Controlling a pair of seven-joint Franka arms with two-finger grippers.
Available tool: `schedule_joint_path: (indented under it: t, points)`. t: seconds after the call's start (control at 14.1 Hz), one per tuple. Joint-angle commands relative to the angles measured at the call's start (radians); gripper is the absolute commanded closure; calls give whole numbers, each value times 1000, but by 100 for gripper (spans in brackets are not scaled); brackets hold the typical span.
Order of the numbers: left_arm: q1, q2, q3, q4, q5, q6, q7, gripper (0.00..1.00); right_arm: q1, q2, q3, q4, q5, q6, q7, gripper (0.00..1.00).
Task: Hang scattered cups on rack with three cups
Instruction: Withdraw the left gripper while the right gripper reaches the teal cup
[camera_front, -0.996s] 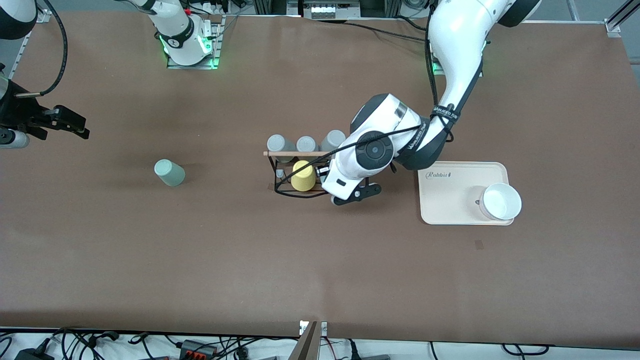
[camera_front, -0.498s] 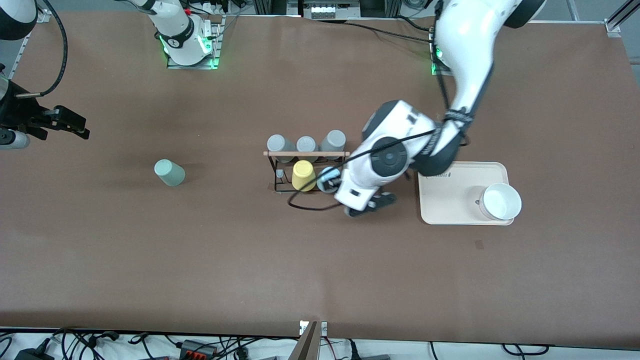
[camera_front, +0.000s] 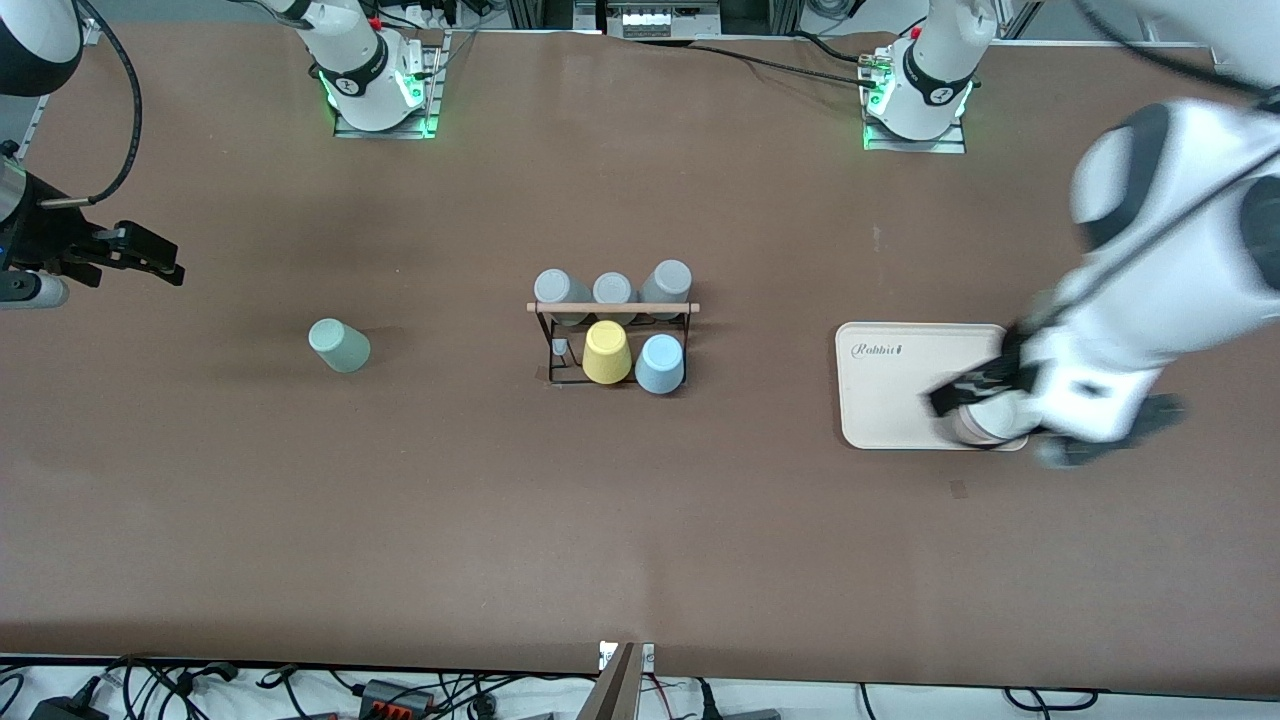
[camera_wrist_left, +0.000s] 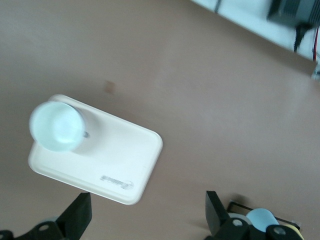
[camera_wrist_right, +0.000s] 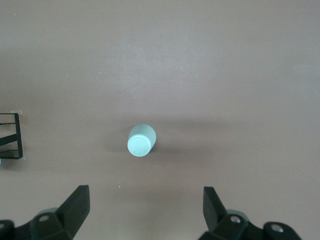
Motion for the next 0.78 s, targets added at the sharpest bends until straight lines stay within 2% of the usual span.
schedule_joint_path:
  t: [0.0,0.21,0.36,0.64,0.71]
  points:
    - [70,-80,-19,-40,18,-32,40,0,0,23,7,18,-8,8,0,0]
    - [76,-112,-29,-85,90,-71,98,0,-2,48,7,18,-3,24,-1,0]
    - [76,-147,-36,-136,95,-69,99,0,3,95,7,17,-9,21,-6,0]
    - [84,-273,-50,-337,94,-12,103,0,20,129,10,9,-9,-4,0,0]
    - [81,-330,-56,-424,95,24,103,0,27,129,10,-5,-11,4,0,0]
